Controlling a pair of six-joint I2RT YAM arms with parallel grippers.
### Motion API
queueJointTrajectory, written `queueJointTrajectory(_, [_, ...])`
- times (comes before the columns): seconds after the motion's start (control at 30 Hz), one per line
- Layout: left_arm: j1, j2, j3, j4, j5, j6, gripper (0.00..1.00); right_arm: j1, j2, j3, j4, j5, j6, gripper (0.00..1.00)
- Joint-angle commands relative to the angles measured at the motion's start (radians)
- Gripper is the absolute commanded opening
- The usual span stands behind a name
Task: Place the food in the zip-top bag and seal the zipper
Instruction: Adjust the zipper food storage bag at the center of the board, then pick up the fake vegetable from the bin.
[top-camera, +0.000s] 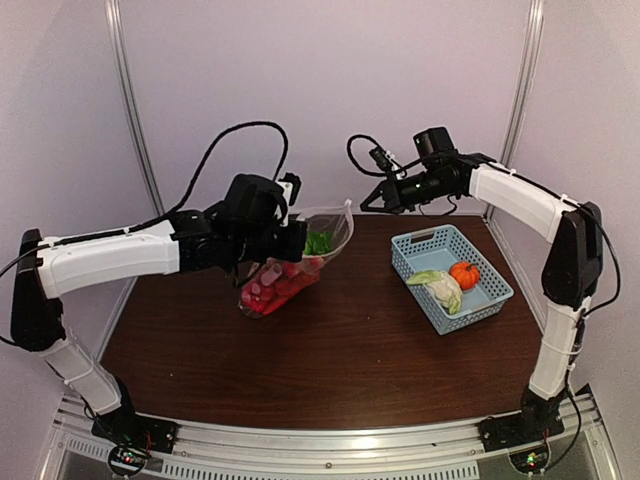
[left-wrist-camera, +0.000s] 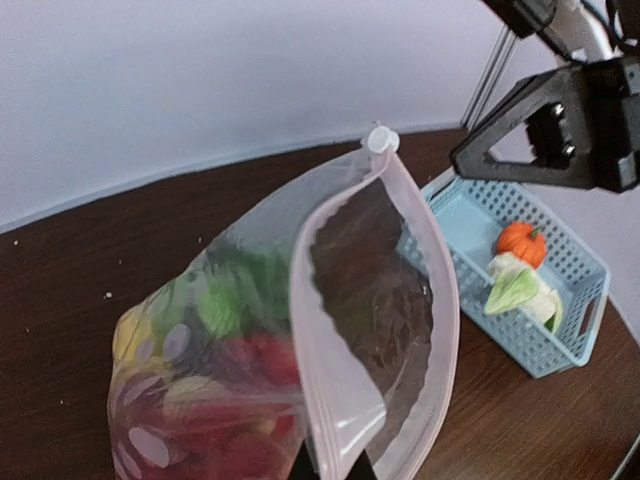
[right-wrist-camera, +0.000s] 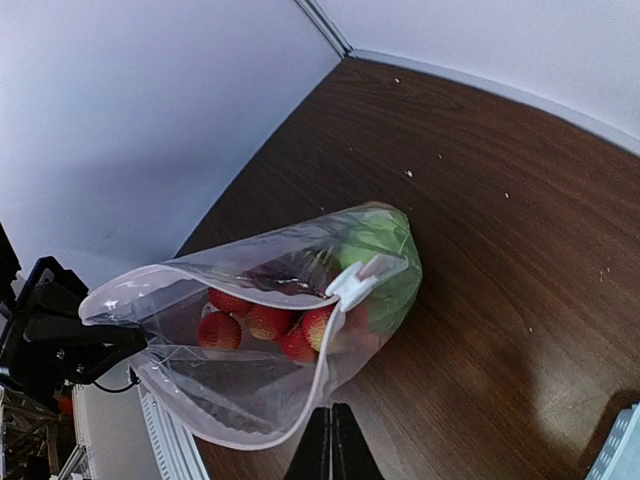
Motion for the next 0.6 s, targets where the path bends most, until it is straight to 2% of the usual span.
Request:
queueJointTrajectory(0.0, [0.006,0.016,0.033,-0.098,0.035,0.02,0.0,-0.002,-0.048,-0.028,-0.088,0.085,-0.082,0.06])
queueJointTrajectory(0.17, [0.006,-0.001,0.003,-0.06,0.032,0.034,0.0,0.001,-0.11,-0.071,-0.112,0.076,-0.11,0.24])
queueJointTrajectory(0.27, [0.006,0.001,0.013,-0.061,0.063,0.022,0.0,-0.016,-0.183,-0.084,-0.161,0.096,-0.187,0.35])
queueJointTrajectory(0.33, [0.006,-0.006,0.015,-0.055,0.079,0.016,0.0,-0.04,-0.241,-0.094,-0.204,0.146,-0.276,0.55])
queueJointTrajectory(0.4, [0.007,-0.016,0.018,-0.048,0.094,0.015,0.0,-0.072,-0.299,-0.131,-0.226,0.243,-0.356,0.91])
queueJointTrajectory(0.43, [0.006,-0.023,0.019,-0.047,0.1,0.015,0.0,-0.099,-0.328,-0.164,-0.228,0.292,-0.387,0.99])
queueJointTrajectory(0.57, [0.006,-0.037,0.003,-0.046,0.053,0.045,0.0,-0.207,-0.406,-0.343,-0.212,0.428,-0.514,1.0])
